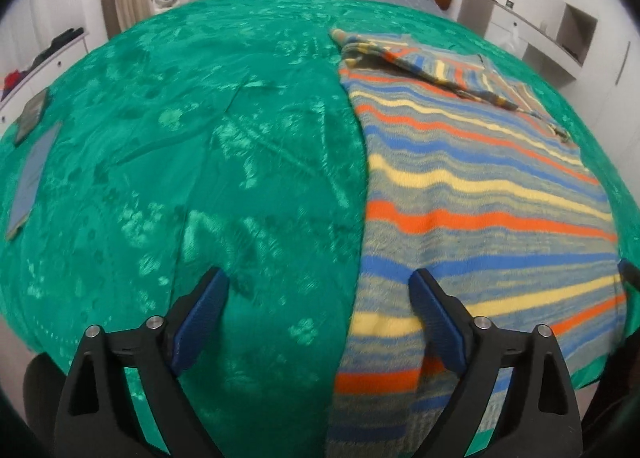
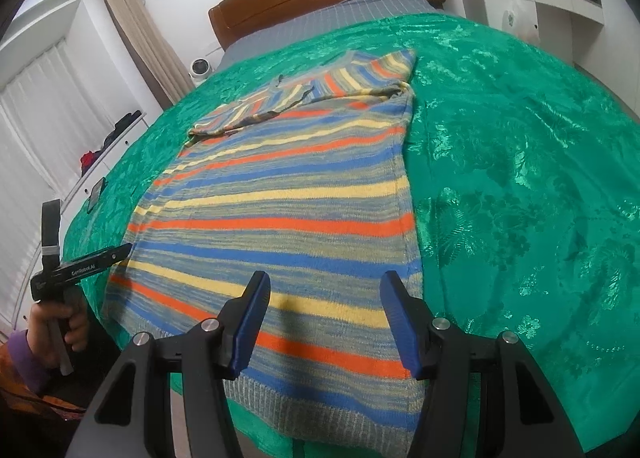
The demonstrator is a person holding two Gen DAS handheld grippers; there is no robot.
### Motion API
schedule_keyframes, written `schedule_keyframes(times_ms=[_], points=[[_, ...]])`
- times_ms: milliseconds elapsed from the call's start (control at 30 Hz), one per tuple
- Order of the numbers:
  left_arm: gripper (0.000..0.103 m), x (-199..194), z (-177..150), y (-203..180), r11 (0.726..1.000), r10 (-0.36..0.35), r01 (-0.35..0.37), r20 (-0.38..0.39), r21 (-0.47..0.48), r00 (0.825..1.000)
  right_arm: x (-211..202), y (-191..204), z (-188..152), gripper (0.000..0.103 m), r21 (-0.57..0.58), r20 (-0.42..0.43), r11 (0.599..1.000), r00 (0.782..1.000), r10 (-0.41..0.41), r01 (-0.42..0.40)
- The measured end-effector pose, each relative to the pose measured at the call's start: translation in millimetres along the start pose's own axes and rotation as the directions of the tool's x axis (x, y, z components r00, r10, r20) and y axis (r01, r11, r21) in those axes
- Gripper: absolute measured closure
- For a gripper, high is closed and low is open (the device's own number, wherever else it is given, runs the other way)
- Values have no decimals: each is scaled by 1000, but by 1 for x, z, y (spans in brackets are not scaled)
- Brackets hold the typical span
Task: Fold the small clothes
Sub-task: 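Open the left gripper and bring both grippers to the sweater hem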
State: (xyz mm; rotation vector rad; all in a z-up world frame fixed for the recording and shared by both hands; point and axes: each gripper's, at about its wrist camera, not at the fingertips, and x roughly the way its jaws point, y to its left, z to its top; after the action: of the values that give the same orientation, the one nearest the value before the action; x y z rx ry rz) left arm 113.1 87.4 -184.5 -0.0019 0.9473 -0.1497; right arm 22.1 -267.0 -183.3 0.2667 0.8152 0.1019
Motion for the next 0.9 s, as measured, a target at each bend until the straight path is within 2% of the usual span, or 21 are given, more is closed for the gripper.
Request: schedule_keyframes(times_ms=[567, 900], points=[[1, 5, -3, 2, 1000, 21, -20, 6, -12, 1000, 5, -1, -2, 45, -6, -23, 1000, 999, -24, 23], [0, 4, -5, 8, 999, 24, -25, -15, -39, 1000, 6, -1, -2, 45, -4, -22, 1000, 999, -26, 26]])
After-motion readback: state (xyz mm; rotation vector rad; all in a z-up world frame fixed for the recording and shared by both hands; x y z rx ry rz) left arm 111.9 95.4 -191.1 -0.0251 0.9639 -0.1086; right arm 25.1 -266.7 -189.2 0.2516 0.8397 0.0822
